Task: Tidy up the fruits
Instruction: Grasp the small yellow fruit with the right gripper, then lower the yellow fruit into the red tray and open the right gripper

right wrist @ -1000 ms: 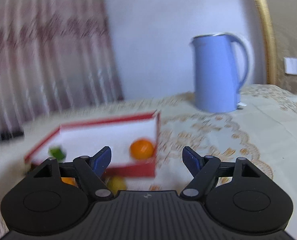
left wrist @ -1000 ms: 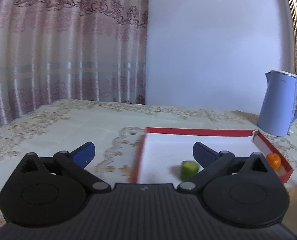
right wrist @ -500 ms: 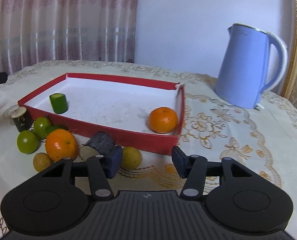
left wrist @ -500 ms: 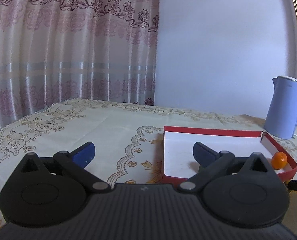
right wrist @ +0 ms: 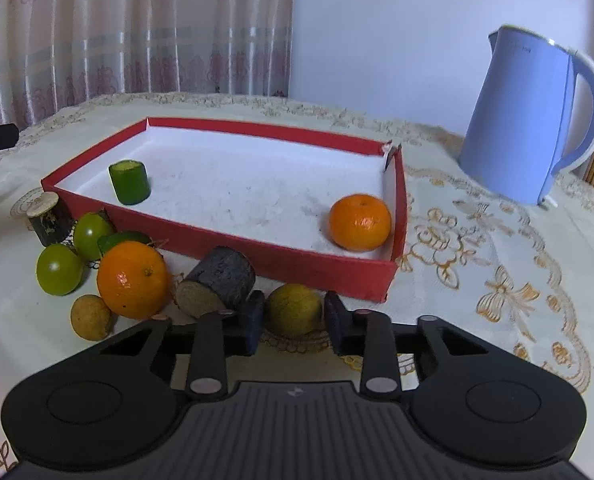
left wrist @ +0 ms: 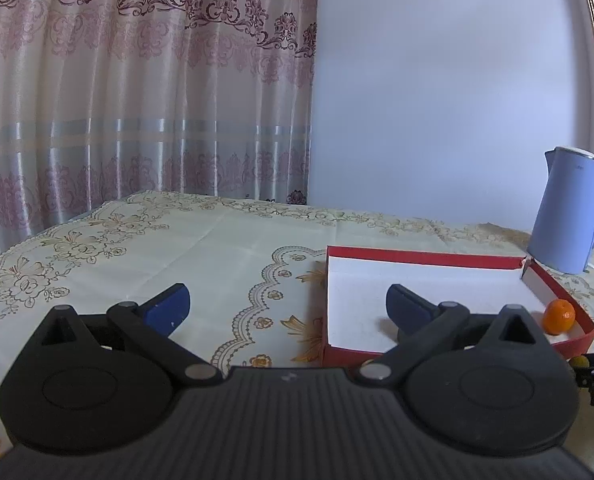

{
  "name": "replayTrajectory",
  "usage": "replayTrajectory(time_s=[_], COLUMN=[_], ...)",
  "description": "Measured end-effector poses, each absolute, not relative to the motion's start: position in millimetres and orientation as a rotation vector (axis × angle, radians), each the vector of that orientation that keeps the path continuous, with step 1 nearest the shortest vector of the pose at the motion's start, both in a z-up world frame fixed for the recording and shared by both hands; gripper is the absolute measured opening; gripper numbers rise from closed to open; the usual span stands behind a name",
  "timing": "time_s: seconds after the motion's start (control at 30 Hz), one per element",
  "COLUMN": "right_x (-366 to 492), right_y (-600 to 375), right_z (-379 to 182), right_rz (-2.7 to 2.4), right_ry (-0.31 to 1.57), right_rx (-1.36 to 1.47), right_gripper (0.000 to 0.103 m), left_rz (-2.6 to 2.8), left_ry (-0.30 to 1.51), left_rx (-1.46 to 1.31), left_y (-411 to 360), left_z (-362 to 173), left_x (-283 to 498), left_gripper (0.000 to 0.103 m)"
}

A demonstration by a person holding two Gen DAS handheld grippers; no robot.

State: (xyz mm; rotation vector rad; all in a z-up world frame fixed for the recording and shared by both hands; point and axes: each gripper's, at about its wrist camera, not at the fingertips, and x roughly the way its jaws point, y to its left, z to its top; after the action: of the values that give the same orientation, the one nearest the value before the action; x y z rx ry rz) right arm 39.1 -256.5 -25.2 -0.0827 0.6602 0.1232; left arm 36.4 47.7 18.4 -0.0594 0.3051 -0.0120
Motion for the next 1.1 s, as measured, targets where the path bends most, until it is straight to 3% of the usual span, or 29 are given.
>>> replayTrajectory(time_s=[1.1], right_x=[33.0], right_y=[-252.0], right_z=[23.0], right_rz=[0.066], right_ry=[0.407], right_rx=[-0.023], right_gripper=[0.029], left_rz=[0.02], left_ry=[0.316], left_rx=[-0.036], left_y=[48.2], left_z=[14.6], left_x=[39.4], left_gripper=[0.103])
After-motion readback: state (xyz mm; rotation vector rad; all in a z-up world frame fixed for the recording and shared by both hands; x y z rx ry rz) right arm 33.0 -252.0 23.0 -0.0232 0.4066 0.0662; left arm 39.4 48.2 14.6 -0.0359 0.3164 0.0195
